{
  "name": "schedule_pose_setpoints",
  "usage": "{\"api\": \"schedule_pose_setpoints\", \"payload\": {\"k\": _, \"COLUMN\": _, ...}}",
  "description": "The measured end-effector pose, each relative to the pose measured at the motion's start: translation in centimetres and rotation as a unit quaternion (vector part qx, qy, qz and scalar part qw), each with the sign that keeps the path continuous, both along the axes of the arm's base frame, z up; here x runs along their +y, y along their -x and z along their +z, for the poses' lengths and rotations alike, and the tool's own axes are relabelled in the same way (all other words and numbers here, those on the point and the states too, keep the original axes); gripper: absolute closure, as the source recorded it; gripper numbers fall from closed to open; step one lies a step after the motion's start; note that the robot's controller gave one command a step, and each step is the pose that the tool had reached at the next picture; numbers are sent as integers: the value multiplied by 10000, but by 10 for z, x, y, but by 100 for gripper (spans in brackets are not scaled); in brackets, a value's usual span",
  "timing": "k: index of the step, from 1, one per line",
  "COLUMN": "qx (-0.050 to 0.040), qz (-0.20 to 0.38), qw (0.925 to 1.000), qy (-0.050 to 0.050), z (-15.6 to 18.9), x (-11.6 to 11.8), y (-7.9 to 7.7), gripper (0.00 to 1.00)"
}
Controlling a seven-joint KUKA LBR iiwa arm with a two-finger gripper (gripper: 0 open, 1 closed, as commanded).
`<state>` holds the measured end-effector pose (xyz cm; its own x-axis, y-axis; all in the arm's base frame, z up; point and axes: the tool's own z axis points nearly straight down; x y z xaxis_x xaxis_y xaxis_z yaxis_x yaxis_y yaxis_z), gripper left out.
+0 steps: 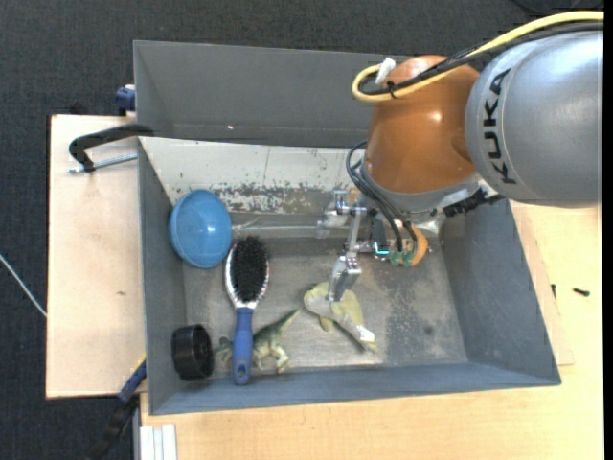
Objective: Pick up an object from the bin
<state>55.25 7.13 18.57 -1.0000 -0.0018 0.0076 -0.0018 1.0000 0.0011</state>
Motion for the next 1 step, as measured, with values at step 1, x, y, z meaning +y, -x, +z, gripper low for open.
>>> {"api": "schedule_pose_setpoints", "payload": {"k": 1, "qx": -75, "qz": -1069, "qw": 9942, "qy": -14, "z": -115, "x": -56, "y": 50, "gripper": 0}}
